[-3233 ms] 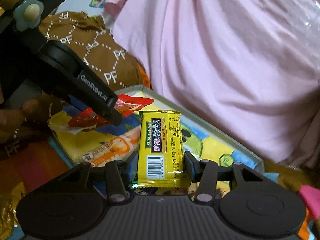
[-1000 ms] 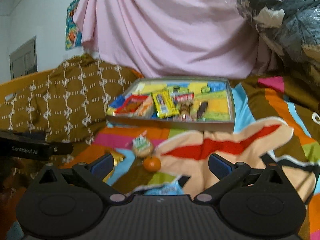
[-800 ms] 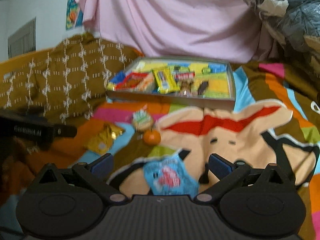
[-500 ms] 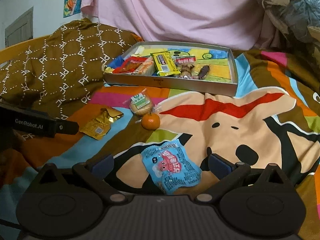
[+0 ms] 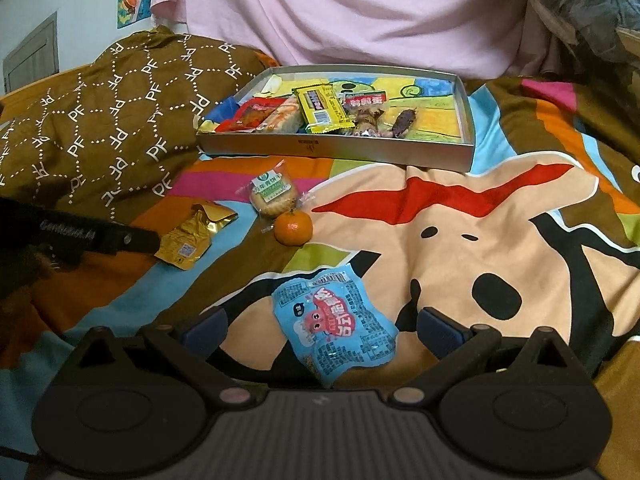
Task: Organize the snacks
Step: 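Move left tool over the gold foil pack while right tool approaches the blue pig-print pack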
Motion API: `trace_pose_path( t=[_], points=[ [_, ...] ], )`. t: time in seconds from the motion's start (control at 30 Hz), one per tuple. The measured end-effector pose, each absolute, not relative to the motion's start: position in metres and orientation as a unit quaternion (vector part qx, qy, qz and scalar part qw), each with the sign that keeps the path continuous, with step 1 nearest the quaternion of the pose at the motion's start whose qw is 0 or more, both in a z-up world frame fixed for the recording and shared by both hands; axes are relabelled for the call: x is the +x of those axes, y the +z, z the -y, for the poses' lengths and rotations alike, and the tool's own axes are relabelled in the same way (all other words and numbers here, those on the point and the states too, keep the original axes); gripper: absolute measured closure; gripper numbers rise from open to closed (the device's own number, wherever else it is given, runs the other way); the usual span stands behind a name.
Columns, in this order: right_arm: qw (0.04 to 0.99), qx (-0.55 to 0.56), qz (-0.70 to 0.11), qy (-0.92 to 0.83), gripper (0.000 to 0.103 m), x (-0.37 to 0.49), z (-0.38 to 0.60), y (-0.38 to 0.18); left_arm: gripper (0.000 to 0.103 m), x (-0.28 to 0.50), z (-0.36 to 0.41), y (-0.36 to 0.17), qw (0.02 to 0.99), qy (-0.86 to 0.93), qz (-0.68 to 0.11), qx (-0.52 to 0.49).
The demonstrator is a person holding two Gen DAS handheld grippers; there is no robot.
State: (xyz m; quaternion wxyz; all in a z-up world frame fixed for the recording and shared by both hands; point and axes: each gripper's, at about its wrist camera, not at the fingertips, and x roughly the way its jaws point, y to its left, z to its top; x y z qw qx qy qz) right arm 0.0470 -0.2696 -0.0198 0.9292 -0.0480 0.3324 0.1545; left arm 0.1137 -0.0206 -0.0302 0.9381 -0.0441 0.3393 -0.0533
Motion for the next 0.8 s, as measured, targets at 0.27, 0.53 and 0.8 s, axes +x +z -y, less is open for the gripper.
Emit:
trace_pose_path(
  t=[0.27, 0.53, 0.8],
  points=[
    [0.919, -0.032, -0.359, 0.161, 0.000, 0.066, 0.279, -0.019, 0.001, 0.151, 0.031, -0.038, 0.929, -0.096, -0.357, -0.011],
    [0.904, -0.077, -0.376, 0.189, 0.000, 0.074, 0.267, -0.025, 0.001, 0.164, 0.028, -0.057, 0.914, -0.131, -0.385, -0.012],
    [0.890, -0.108, -0.393, 0.203, 0.011, 0.081, 0.251, -0.036, 0.016, 0.168, 0.016, -0.057, 0.923, -0.121, -0.365, -0.009]
  ],
)
